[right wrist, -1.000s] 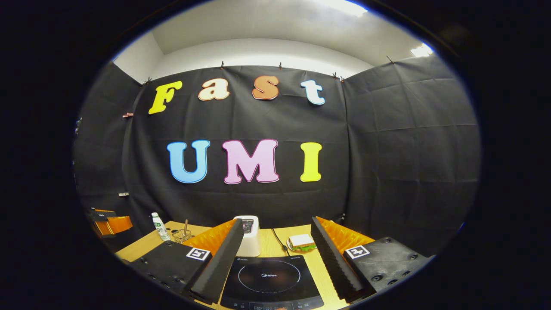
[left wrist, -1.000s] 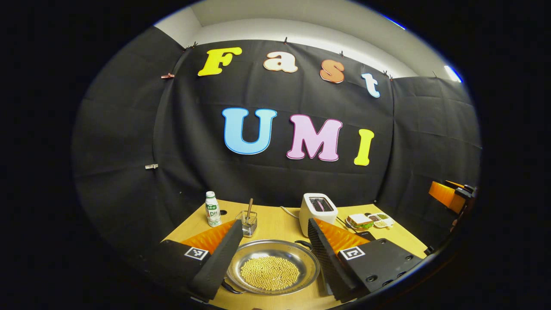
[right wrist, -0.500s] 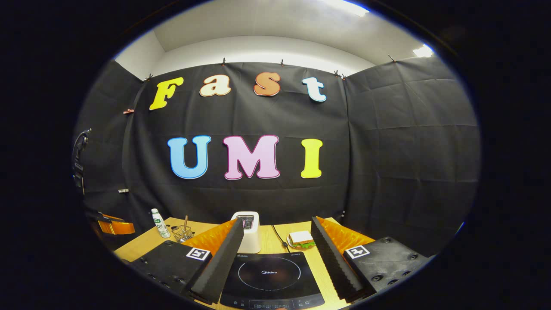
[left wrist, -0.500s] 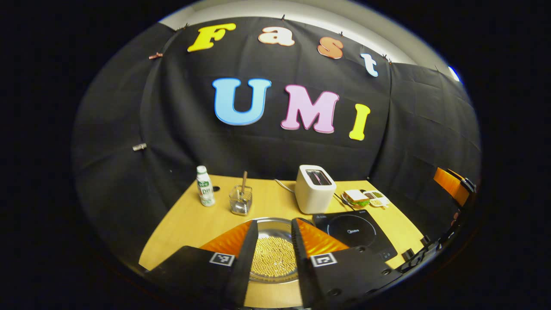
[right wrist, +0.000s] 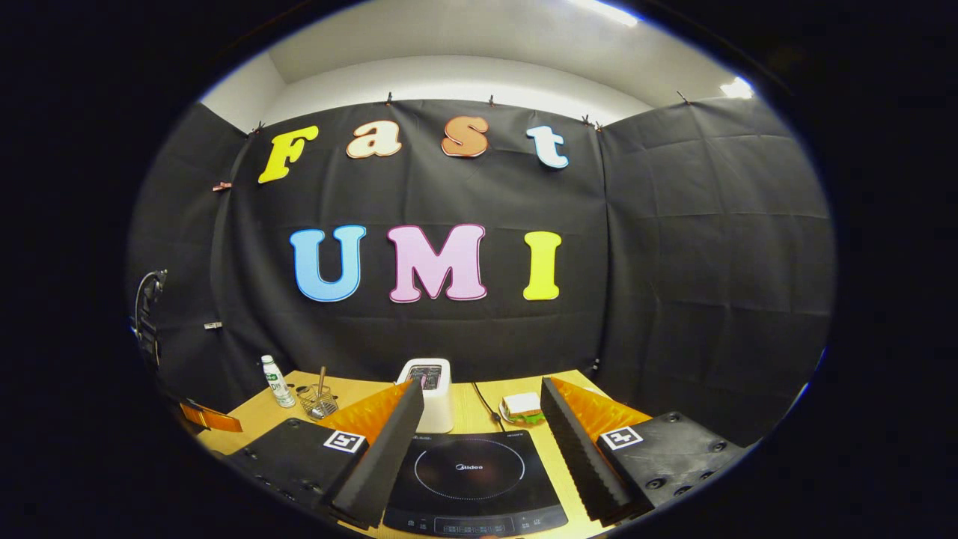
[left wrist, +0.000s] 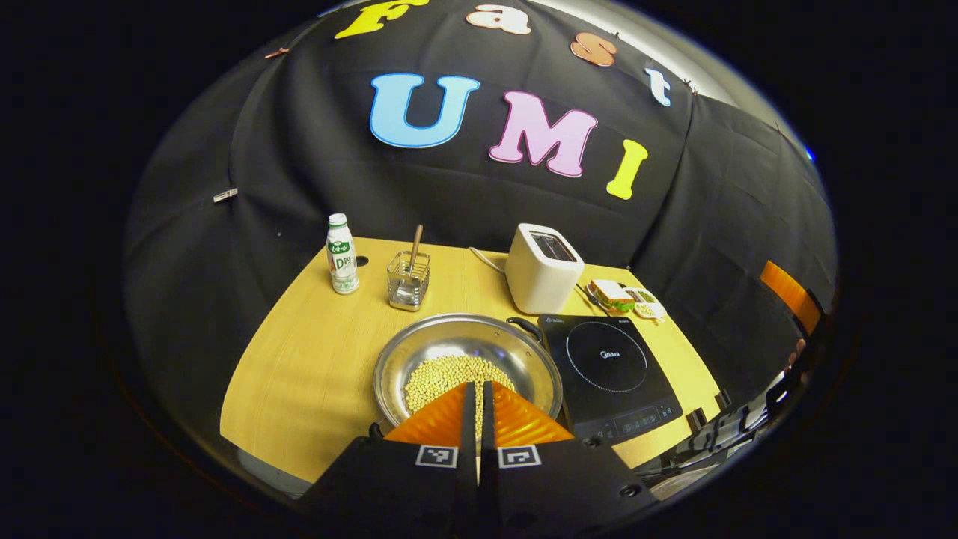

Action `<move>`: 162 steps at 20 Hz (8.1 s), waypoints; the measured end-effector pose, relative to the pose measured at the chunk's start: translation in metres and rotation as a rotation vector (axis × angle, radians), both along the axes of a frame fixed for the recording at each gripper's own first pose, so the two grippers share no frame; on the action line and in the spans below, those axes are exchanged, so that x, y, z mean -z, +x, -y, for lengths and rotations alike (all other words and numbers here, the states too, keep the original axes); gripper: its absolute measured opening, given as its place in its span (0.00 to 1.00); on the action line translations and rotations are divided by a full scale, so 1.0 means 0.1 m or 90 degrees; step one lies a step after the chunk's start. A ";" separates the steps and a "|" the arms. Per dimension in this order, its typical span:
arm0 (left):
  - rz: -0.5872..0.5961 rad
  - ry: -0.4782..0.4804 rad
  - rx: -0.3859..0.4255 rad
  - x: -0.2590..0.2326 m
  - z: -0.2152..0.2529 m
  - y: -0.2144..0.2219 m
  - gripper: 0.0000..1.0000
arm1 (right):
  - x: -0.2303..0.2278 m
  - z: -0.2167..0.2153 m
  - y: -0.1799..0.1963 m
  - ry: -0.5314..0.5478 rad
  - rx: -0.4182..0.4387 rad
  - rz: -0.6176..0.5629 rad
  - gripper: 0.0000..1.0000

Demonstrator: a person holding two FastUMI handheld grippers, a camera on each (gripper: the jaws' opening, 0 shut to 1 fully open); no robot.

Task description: First push the handle of the pot to place it horizontally, then grasp the pot with both hands and set it on the induction cooktop.

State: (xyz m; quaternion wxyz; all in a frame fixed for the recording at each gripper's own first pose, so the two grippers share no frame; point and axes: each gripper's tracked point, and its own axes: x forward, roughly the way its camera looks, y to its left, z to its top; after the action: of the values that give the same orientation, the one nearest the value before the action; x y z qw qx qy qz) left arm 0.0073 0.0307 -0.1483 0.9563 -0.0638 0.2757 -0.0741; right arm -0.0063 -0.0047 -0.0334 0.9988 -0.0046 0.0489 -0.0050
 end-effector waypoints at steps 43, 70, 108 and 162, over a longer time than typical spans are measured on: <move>-0.269 0.065 0.062 1.74 -0.77 -0.04 0.05 | 0.58 -0.19 0.10 -0.003 0.028 -0.130 0.98; -0.251 0.082 -0.036 1.67 -1.75 0.95 0.05 | 0.94 -0.42 0.46 -0.025 0.010 -0.192 0.98; -0.208 -0.092 0.025 1.75 -1.54 1.60 0.95 | 3.62 -2.30 0.76 0.114 -0.184 -0.675 0.89; -0.245 -0.068 0.085 1.22 1.54 1.82 0.57 | 2.67 0.95 1.04 0.159 -0.052 -0.656 0.51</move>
State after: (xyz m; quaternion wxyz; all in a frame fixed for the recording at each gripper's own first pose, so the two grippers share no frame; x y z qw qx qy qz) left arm 0.1892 -0.1233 -0.2699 0.8743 -0.1087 0.4525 -0.1380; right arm 0.0977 -0.0994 -0.3000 0.8375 0.1109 0.5334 0.0428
